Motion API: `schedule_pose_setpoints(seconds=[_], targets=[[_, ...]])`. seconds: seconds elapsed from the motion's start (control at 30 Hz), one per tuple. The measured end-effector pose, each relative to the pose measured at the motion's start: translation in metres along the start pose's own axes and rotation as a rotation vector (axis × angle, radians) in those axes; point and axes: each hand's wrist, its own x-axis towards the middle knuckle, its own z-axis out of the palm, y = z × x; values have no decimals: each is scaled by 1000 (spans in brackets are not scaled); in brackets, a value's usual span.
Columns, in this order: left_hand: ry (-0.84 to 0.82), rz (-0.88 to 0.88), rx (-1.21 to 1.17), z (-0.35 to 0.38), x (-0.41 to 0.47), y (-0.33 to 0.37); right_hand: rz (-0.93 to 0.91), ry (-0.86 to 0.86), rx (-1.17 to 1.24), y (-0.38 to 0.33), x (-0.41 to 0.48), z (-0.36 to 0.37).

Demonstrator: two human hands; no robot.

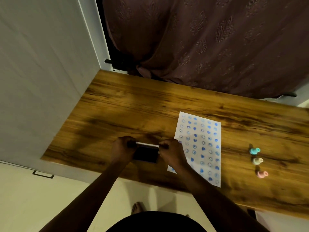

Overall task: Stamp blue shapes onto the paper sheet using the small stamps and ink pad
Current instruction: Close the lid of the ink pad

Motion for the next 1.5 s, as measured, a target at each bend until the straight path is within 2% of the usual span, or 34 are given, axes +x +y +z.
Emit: schedule_pose_setpoints(seconds=[0.2,0.33,0.53,0.67,1.13,1.5], targets=[[-23,-14,-23,2,-7,-6,29,35,103,4,-9,5],[-49,-55,-63,1,-10,-13,-6,52,65,8,-17,9],[16,-101,-179,-2,-18,-15,-29,40,42,9,-27,18],[35,-50,-153,-3,-27,-11,-30,83,22,10,-33,25],[73,-59,-94,-1,-32,-12,-57,134,-43,12,-37,36],[57,-99,-197,-6,-33,-1,49,187,130,13,-26,41]])
